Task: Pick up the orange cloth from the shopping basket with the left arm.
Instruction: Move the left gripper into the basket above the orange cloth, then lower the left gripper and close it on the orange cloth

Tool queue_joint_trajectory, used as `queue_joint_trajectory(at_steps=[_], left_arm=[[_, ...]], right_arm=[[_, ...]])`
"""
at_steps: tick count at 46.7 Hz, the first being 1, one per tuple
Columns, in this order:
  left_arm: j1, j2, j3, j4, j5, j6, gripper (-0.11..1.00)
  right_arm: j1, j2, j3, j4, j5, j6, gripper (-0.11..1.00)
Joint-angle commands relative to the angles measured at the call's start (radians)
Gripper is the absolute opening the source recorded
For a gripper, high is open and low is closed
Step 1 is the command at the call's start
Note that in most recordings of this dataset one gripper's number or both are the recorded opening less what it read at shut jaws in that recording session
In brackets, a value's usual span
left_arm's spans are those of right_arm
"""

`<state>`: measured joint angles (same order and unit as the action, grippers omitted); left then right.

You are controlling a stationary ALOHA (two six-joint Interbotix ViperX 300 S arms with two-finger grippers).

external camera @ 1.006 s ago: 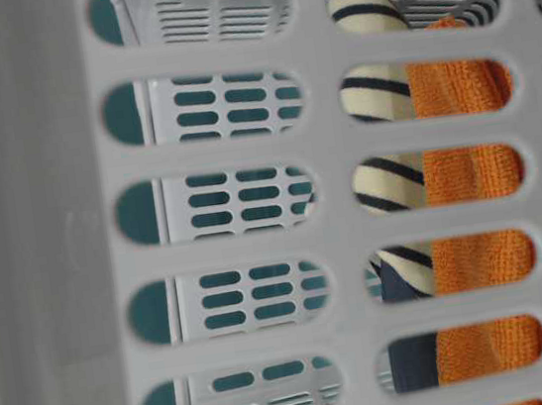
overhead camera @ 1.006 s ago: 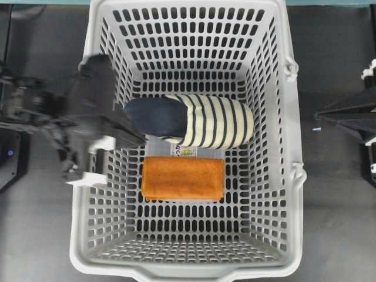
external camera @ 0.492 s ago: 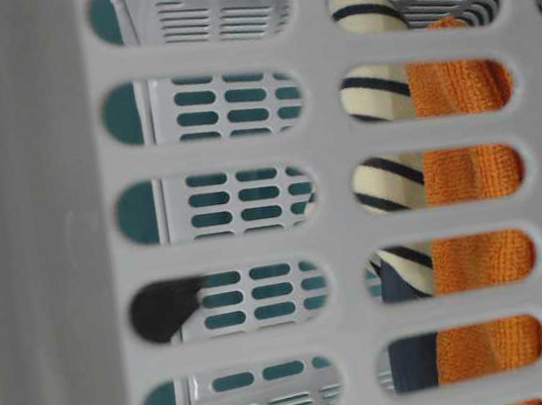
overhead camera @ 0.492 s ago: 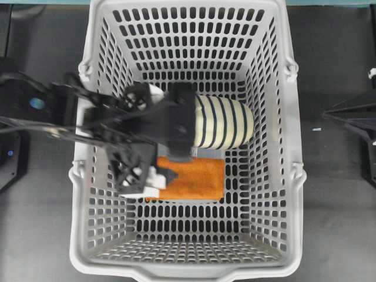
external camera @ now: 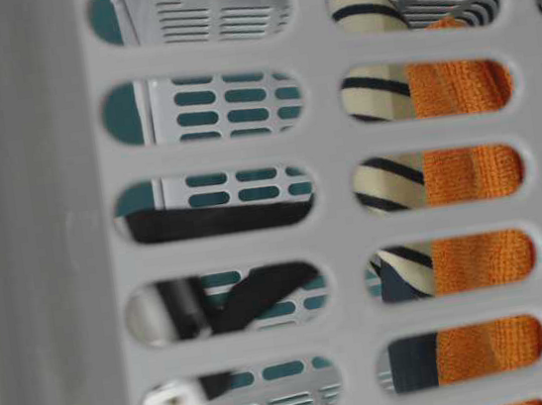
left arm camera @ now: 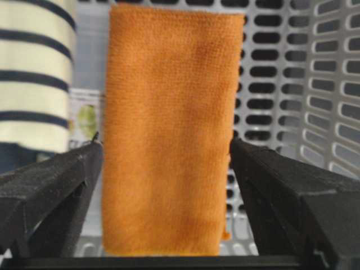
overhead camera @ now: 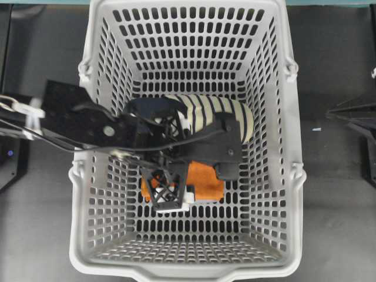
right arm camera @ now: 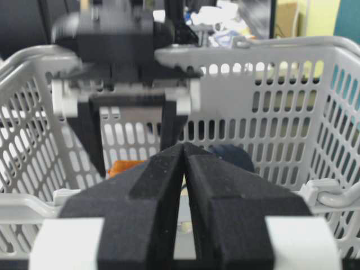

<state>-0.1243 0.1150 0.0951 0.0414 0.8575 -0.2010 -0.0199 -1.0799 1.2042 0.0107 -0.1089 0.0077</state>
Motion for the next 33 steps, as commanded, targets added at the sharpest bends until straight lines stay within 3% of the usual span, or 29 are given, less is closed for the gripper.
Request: queue_joint_trajectory(at_steps=[1, 33], left_arm=[[-0.009, 0.009, -0.008, 0.003, -0.017, -0.003, 0.87], [-0.009, 0.057, 0.089, 0.003, -0.077, 0.052, 0.85]], right_arm=[[-0.002, 0.006, -0.008, 0.003, -0.009, 0.002, -0.01], [-0.002, 0.006, 0.002, 0.002, -0.005, 0.002, -0.01]])
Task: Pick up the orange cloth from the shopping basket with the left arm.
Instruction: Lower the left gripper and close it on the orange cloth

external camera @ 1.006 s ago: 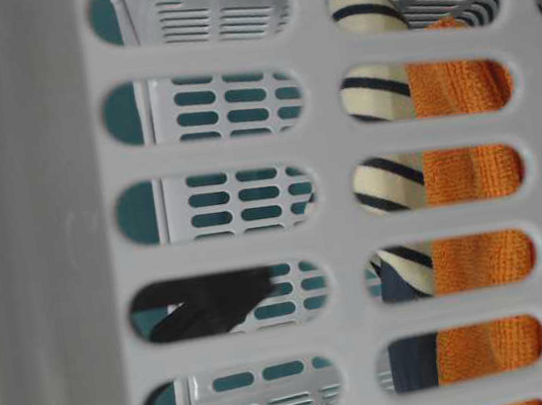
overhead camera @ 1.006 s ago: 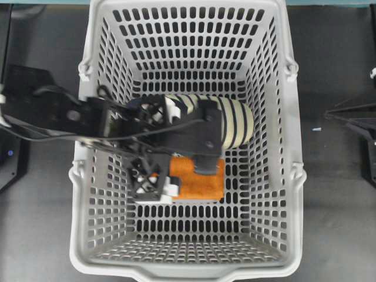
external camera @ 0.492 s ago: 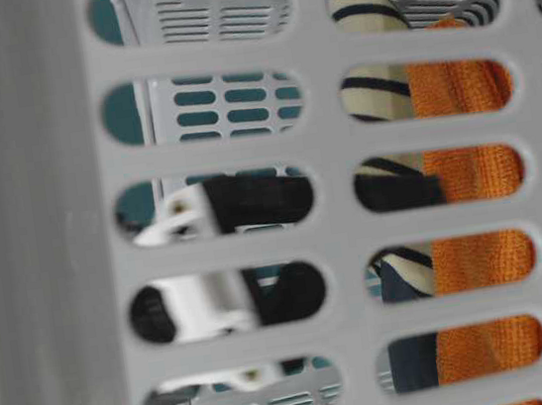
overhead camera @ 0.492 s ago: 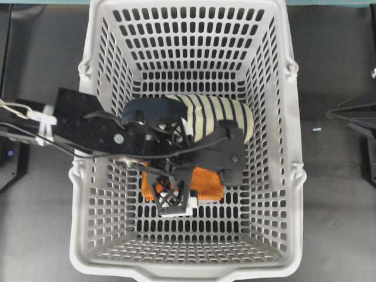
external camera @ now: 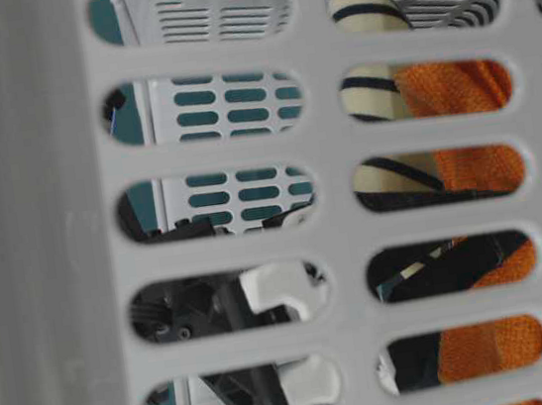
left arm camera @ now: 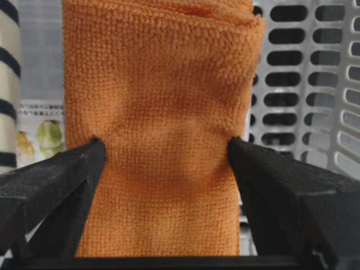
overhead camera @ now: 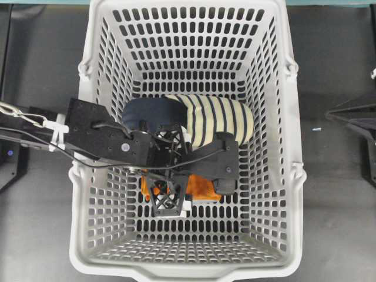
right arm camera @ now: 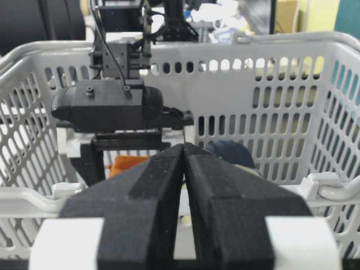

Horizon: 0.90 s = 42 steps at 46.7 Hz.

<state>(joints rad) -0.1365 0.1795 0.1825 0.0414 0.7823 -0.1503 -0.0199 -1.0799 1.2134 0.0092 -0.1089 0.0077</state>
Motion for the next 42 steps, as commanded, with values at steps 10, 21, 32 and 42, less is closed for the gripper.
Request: queue_joint_trajectory(at_steps=[10, 21, 32, 42], left_arm=[[0.002, -0.009, -0.002, 0.003, 0.003, 0.005, 0.63], [0.011, -0.048, -0.008, 0.003, 0.006, 0.026, 0.14], [0.029, -0.103, -0.091, 0.003, 0.089, 0.035, 0.14], [0.031, -0.129, -0.291, 0.003, 0.279, 0.037, 0.14]], right_arm=[[-0.002, 0.006, -0.008, 0.005, -0.005, 0.002, -0.01], [-0.002, 0.006, -0.008, 0.005, -0.005, 0.035, -0.01], [-0.002, -0.005, -0.008, 0.005, -0.005, 0.038, -0.01], [-0.002, -0.017, -0.008, 0.005, -0.005, 0.038, -0.01]])
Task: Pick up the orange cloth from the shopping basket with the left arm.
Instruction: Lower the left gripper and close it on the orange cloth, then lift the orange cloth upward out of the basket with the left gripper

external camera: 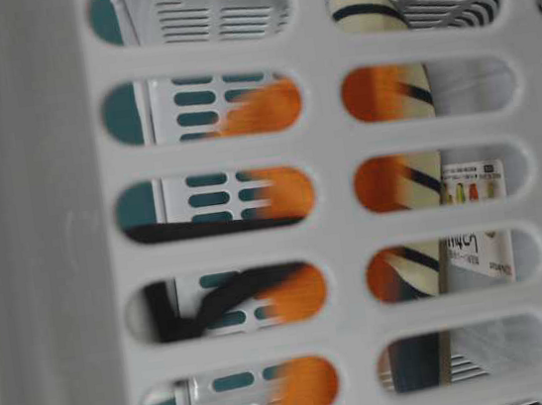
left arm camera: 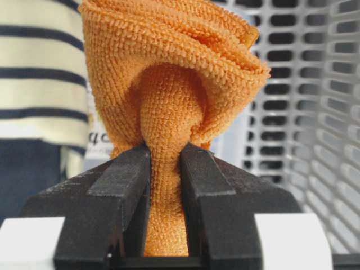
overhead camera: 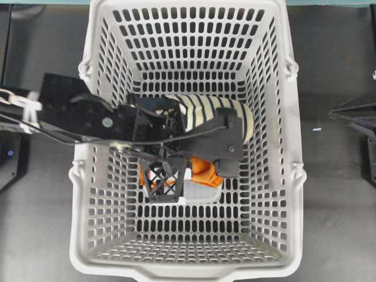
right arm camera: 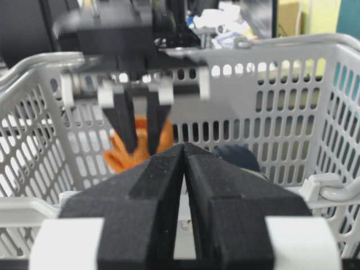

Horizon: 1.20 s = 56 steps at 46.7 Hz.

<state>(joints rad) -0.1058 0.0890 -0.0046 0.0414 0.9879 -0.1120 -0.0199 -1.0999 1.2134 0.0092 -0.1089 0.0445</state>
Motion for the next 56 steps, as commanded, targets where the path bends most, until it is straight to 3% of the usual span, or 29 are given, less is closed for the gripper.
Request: queue_joint_trajectory(at_steps=[1, 10, 22, 56], left_arm=[[0.000, -0.041, -0.127, 0.003, 0.094, -0.002, 0.14], [0.009, -0.043, -0.344, 0.003, 0.308, 0.000, 0.14], [0.017, -0.014, -0.541, 0.003, 0.453, 0.000, 0.14], [0.038, 0.005, -0.534, 0.003, 0.469, 0.000, 0.14]], right_arm=[[-0.002, 0.003, -0.008, 0.005, -0.005, 0.002, -0.01], [-0.002, 0.000, -0.008, 0.005, -0.005, 0.002, -0.01], [-0.002, 0.000, -0.006, 0.005, -0.005, 0.002, -0.01], [-0.002, -0.002, 0.000, 0.005, -0.005, 0.003, -0.01]])
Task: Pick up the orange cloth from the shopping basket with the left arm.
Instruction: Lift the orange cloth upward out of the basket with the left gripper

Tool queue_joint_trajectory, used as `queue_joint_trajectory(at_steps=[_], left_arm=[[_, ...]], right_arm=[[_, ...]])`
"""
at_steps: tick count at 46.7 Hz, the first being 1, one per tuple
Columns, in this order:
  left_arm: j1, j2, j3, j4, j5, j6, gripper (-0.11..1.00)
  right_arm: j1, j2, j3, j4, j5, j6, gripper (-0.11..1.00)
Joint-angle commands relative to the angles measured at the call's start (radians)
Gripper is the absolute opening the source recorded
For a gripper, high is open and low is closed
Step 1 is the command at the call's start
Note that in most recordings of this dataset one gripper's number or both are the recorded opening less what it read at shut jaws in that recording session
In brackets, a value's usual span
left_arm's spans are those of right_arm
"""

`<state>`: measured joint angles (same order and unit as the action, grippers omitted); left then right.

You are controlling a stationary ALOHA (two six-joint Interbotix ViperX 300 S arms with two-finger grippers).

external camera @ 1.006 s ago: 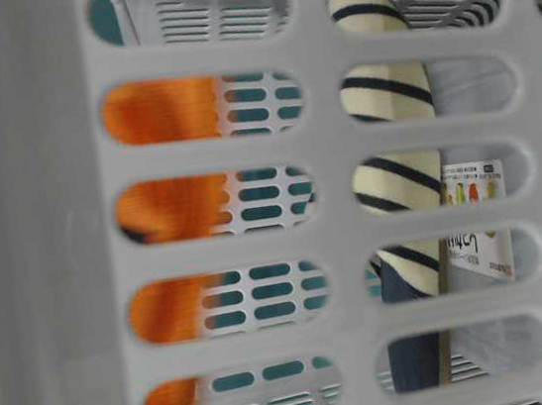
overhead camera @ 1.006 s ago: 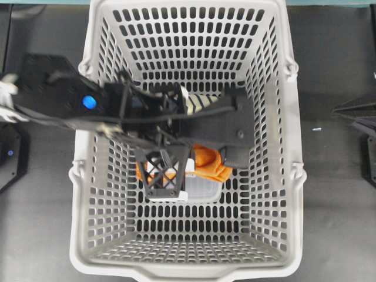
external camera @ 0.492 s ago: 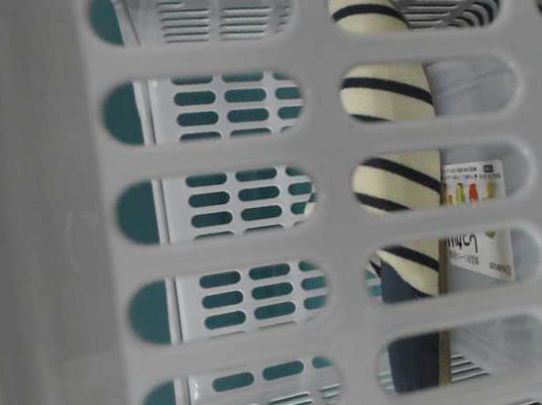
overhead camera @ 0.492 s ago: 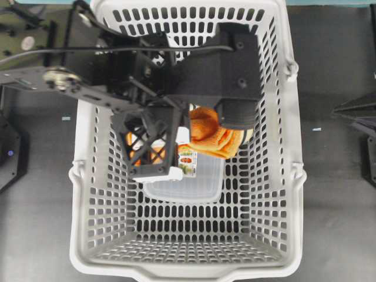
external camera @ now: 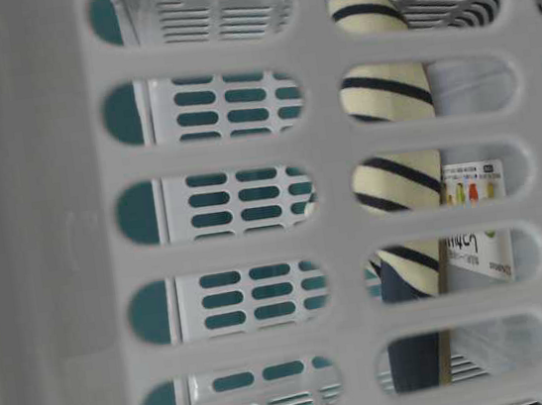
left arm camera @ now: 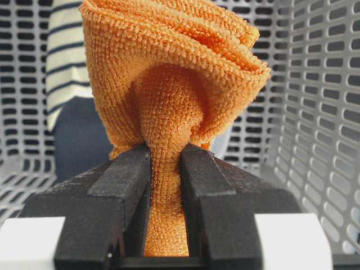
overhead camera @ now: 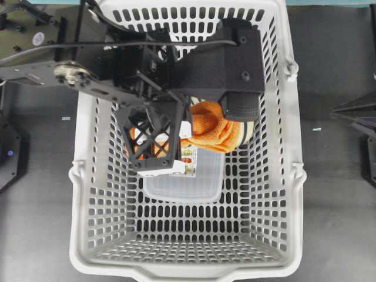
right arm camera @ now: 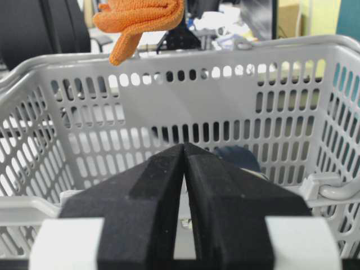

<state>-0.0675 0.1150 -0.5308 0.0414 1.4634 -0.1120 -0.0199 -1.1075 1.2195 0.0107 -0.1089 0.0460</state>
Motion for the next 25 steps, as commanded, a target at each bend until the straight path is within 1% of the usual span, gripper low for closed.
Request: queue_joint_trajectory(at_steps=[1, 25], left_arm=[[0.000, -0.021, -0.008, 0.003, -0.006, 0.000, 0.14], [0.000, -0.015, -0.008, 0.003, -0.005, -0.002, 0.14]], right_arm=[[-0.002, 0.006, -0.006, 0.003, -0.005, 0.002, -0.01], [-0.002, 0.006, 0.002, 0.003, -0.005, 0.000, -0.01]])
